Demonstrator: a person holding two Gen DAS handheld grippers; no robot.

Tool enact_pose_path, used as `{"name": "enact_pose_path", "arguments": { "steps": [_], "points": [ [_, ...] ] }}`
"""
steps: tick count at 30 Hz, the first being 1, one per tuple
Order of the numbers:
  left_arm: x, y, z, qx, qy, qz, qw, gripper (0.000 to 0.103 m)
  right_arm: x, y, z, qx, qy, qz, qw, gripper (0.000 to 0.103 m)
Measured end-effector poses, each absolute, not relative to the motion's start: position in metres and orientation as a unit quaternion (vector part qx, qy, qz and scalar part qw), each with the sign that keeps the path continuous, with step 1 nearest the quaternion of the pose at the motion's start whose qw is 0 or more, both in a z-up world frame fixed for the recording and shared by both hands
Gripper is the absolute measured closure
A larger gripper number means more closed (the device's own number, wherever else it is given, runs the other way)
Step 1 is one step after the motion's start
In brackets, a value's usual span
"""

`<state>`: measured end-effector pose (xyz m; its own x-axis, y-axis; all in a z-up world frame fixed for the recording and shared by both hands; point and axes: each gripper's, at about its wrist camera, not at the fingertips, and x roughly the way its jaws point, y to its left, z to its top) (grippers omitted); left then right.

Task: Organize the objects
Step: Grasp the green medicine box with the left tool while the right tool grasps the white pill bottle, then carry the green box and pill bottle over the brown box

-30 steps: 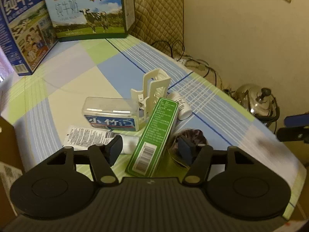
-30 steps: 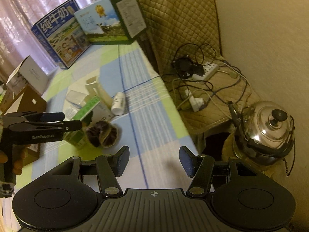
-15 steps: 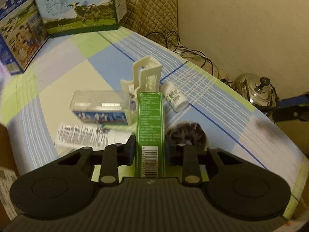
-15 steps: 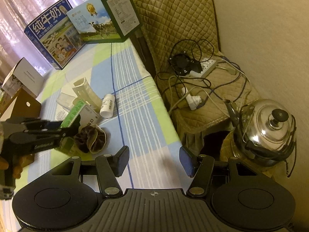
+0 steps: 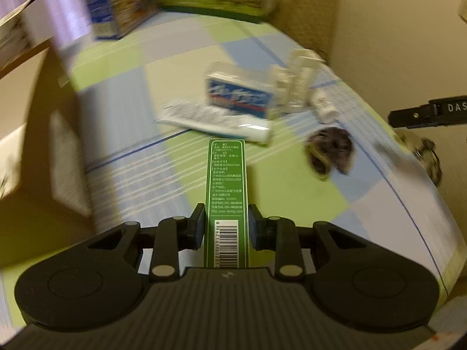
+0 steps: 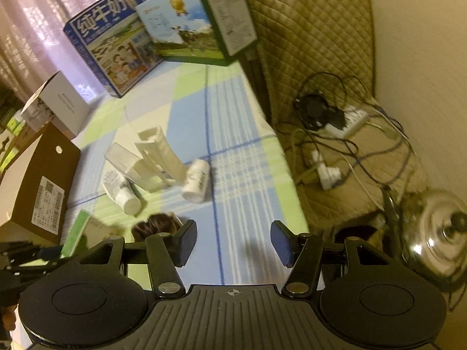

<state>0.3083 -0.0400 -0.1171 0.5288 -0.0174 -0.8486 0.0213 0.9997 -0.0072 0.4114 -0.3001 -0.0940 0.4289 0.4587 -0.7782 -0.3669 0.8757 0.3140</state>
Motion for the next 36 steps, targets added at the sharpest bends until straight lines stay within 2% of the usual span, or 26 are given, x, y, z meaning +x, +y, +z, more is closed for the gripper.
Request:
{"name": "enact_pose_path", "arguments": {
  "steps": [5, 10, 17, 22, 28, 36],
  "points": [
    [0.307, -0.017, -0.115, -0.026, 0.48, 0.064, 0.875, 0.078, 0.429, -0.277, -0.098, 0.028, 0.465, 0.269, 0.843, 0.049],
    [0.309, -0.009, -0.113, -0.056, 0.479, 0.088, 0.871, 0.078, 0.448, -0.246, -0.11, 0.005, 0.458, 0.291, 0.84, 0.063],
    [0.319, -0.009, -0.113, -0.054, 0.49, 0.092, 0.865, 0.078, 0.465, -0.218, -0.132, -0.02, 0.469, 0.29, 0.834, 0.07],
    [0.331, -0.009, -0.117, -0.049, 0.5, 0.094, 0.859, 0.077, 0.469, -0.212, -0.141, -0.04, 0.475, 0.286, 0.831, 0.079],
    [0.336, -0.008, -0.124, -0.046, 0.512, 0.092, 0.853, 0.078, 0.463, -0.215, -0.142, -0.059, 0.468, 0.29, 0.832, 0.079],
    [0.331, -0.008, -0.118, -0.037, 0.502, 0.083, 0.86, 0.078, 0.444, -0.244, -0.131, -0.025, 0.478, 0.279, 0.832, 0.079]
  ]
}}
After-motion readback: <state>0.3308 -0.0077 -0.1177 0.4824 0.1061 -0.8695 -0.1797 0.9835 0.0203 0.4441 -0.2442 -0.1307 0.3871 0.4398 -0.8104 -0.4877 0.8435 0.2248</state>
